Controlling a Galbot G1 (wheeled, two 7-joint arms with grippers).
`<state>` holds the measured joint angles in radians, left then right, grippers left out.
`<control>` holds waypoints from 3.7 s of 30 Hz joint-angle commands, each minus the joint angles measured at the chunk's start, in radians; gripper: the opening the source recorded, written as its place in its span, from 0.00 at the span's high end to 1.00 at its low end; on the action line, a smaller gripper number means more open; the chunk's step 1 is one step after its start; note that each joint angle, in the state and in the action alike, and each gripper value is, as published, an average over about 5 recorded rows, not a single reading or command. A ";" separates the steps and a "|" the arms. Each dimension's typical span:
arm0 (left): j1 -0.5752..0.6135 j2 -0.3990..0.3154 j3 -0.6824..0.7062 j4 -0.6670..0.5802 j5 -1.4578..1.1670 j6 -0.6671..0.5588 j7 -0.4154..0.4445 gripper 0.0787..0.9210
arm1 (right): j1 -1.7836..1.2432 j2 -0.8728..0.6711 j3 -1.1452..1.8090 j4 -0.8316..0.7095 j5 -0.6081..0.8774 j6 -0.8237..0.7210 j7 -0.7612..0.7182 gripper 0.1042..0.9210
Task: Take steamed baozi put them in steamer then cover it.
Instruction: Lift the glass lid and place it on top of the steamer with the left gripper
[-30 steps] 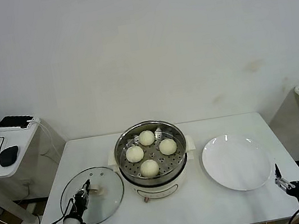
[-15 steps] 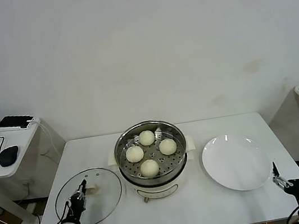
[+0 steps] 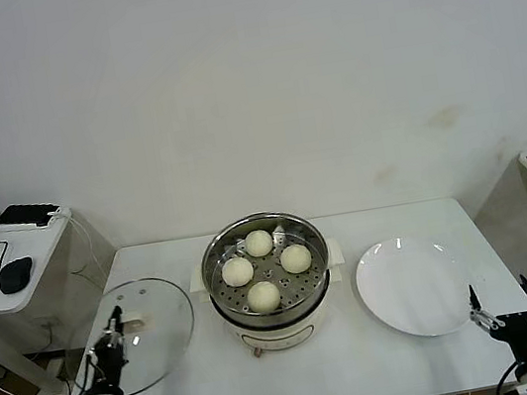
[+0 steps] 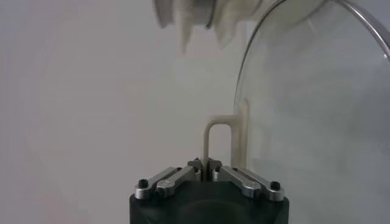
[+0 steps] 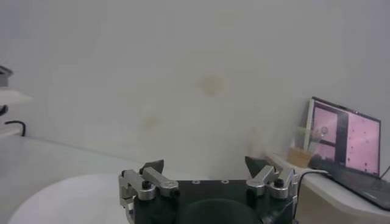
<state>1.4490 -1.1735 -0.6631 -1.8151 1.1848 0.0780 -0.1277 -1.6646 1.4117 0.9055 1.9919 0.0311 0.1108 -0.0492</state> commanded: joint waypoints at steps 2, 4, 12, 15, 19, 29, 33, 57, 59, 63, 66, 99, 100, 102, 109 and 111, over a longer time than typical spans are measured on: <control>0.029 0.043 -0.136 -0.162 -0.003 0.091 0.107 0.93 | -0.002 -0.010 -0.014 0.004 -0.011 -0.001 -0.001 0.12; 0.028 0.063 -0.128 -0.183 -0.011 0.100 0.128 0.93 | -0.003 -0.011 -0.016 0.007 -0.017 -0.002 -0.002 0.12; -0.007 0.114 0.009 -0.307 0.002 0.142 0.235 0.93 | -0.001 -0.005 -0.037 0.005 -0.066 0.005 -0.010 0.12; -0.054 0.152 0.088 -0.306 -0.026 0.172 0.259 0.93 | 0.001 -0.004 -0.049 0.004 -0.074 0.004 -0.010 0.12; -0.161 0.192 0.199 -0.282 -0.030 0.216 0.276 0.93 | 0.006 -0.003 -0.062 -0.001 -0.089 0.003 -0.011 0.12; -0.286 0.075 0.384 -0.276 0.135 0.327 0.385 0.93 | 0.059 0.026 -0.124 -0.044 -0.217 -0.006 -0.022 0.12; -0.311 -0.009 0.423 -0.247 0.184 0.342 0.417 0.93 | 0.087 0.048 -0.149 -0.070 -0.269 -0.006 -0.021 0.12; -0.515 -0.305 0.627 -0.014 0.317 0.385 0.441 0.93 | 0.087 0.066 -0.195 -0.104 -0.313 -0.006 -0.022 0.12; -0.512 -0.315 0.634 -0.004 0.330 0.383 0.440 0.93 | 0.087 0.065 -0.195 -0.106 -0.313 -0.006 -0.022 0.12; -0.503 -0.326 0.642 0.012 0.352 0.379 0.439 0.93 | 0.086 0.063 -0.194 -0.107 -0.312 -0.007 -0.023 0.12; -0.503 -0.328 0.645 0.024 0.358 0.377 0.438 0.93 | 0.086 0.063 -0.191 -0.108 -0.312 -0.008 -0.023 0.12; -0.468 -0.344 0.621 0.050 0.389 0.356 0.423 0.93 | 0.088 0.061 -0.198 -0.114 -0.314 -0.011 -0.030 0.12; -0.467 -0.344 0.620 0.050 0.388 0.355 0.423 0.93 | 0.088 0.061 -0.198 -0.114 -0.315 -0.011 -0.030 0.12; -0.465 -0.345 0.619 0.048 0.383 0.353 0.419 0.93 | 0.088 0.062 -0.198 -0.114 -0.315 -0.012 -0.031 0.12; -0.450 -0.338 0.619 0.023 0.371 0.351 0.412 0.83 | 0.087 0.064 -0.205 -0.113 -0.321 -0.013 -0.032 0.12; -0.445 -0.333 0.617 0.011 0.371 0.350 0.412 0.75 | 0.087 0.065 -0.207 -0.112 -0.322 -0.014 -0.032 0.12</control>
<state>0.9948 -1.5111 -0.0457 -1.7826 1.5612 0.4296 0.2871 -1.5773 1.4758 0.7016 1.8780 -0.2894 0.0977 -0.0809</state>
